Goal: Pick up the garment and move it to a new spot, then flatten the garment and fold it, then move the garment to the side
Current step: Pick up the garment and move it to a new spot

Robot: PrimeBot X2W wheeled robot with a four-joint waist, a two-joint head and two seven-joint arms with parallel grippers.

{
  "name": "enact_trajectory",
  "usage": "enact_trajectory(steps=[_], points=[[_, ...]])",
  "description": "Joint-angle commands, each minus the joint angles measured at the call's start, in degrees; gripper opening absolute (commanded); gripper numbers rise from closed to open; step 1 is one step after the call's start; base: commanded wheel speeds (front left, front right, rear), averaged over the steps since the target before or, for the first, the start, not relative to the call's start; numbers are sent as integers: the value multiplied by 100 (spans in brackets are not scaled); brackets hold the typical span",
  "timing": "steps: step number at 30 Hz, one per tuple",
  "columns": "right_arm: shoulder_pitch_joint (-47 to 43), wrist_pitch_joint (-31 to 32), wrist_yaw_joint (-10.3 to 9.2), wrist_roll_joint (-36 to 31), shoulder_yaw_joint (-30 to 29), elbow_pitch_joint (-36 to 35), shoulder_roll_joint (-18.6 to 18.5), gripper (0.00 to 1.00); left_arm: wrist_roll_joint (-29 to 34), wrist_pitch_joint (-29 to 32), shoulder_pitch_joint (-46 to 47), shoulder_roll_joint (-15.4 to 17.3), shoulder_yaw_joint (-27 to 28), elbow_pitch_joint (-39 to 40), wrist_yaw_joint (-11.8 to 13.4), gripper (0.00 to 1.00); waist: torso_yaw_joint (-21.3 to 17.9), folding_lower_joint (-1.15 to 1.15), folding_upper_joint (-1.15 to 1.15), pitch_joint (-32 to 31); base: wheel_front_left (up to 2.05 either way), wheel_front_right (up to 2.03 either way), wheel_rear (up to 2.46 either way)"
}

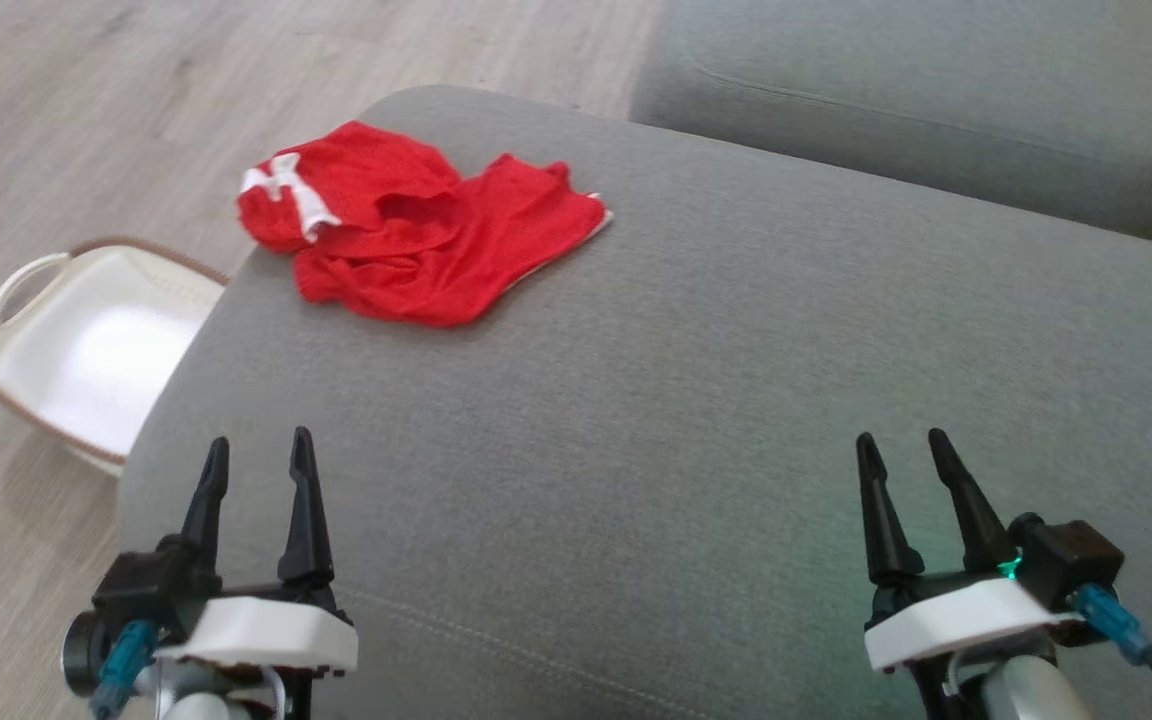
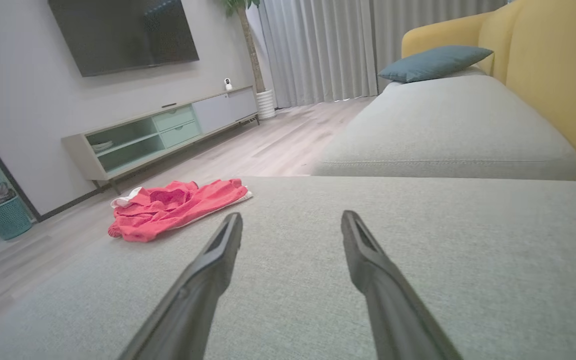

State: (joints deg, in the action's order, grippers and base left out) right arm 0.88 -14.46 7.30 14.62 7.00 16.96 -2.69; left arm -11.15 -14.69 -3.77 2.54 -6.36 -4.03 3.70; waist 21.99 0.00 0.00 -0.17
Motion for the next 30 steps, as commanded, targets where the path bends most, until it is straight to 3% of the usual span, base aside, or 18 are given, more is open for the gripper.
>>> enact_trajectory(steps=[1,9,17,22,30], points=[[148,-53,19,29,164,-127,-19,100,41,-31,230,33,263,175,-6,100,120,0,0,-6,0,0,0],[132,-53,19,16,206,-57,-19,100,41,-31,227,33,474,186,-41,100,196,0,0,-49,0,0,0],[216,-53,19,-53,149,-80,-19,100,-7,-31,331,33,713,231,-15,100,16,0,0,173,0,0,0],[370,-52,19,-231,76,-129,-19,100,121,-31,736,55,1003,93,-127,100,-180,0,0,486,0,0,0],[731,48,19,-507,-157,-443,-19,100,253,89,2177,520,1276,-1300,-218,100,-437,0,0,1161,0,0,0]])
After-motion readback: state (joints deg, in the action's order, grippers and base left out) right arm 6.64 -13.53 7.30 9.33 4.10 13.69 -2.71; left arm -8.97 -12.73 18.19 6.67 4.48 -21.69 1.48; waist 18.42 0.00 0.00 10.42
